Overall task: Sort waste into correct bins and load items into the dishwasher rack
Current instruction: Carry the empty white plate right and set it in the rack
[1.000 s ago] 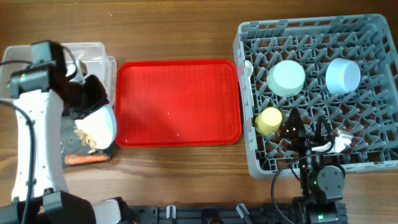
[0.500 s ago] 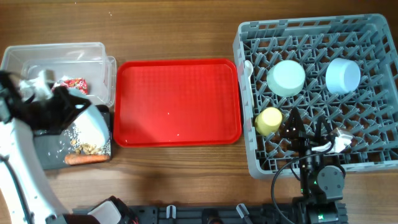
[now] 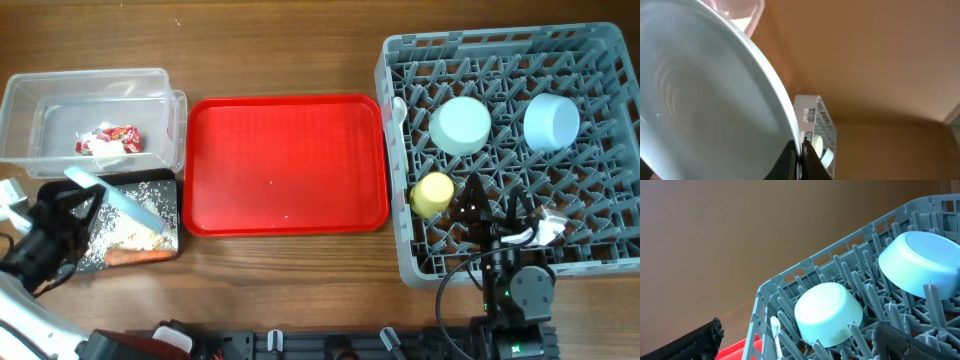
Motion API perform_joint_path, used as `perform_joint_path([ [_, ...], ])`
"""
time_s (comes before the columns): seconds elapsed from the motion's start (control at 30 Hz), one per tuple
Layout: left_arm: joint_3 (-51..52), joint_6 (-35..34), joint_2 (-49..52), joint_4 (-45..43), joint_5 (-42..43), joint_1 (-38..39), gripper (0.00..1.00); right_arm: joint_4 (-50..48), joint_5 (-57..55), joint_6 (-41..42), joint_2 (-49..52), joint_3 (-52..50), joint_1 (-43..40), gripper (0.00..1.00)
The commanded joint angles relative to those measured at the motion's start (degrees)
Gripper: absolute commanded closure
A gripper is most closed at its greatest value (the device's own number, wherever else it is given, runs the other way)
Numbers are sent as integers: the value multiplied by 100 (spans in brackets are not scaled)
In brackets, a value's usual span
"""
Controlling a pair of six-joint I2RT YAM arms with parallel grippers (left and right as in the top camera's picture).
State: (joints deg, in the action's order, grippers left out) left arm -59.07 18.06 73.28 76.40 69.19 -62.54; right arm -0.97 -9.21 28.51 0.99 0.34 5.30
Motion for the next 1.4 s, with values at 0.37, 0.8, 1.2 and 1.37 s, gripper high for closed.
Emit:
perform_joint_path([
  [0.37, 13, 173, -337, -210, 925, 1794, 96, -33, 46, 42, -42, -4, -28, 0],
  [0.8, 13, -7405, 901, -10109, -3049, 8583, 96, -33, 48, 39, -42, -4, -28, 0],
  [1.2, 13, -9643, 3248, -12384, -3967, 9569, 89, -33, 46, 39, -42, -4, -28, 0],
  [1.37, 13, -9606, 3139, -12329, -4000, 9447, 27, -33, 48, 39, -42, -4, -28, 0],
])
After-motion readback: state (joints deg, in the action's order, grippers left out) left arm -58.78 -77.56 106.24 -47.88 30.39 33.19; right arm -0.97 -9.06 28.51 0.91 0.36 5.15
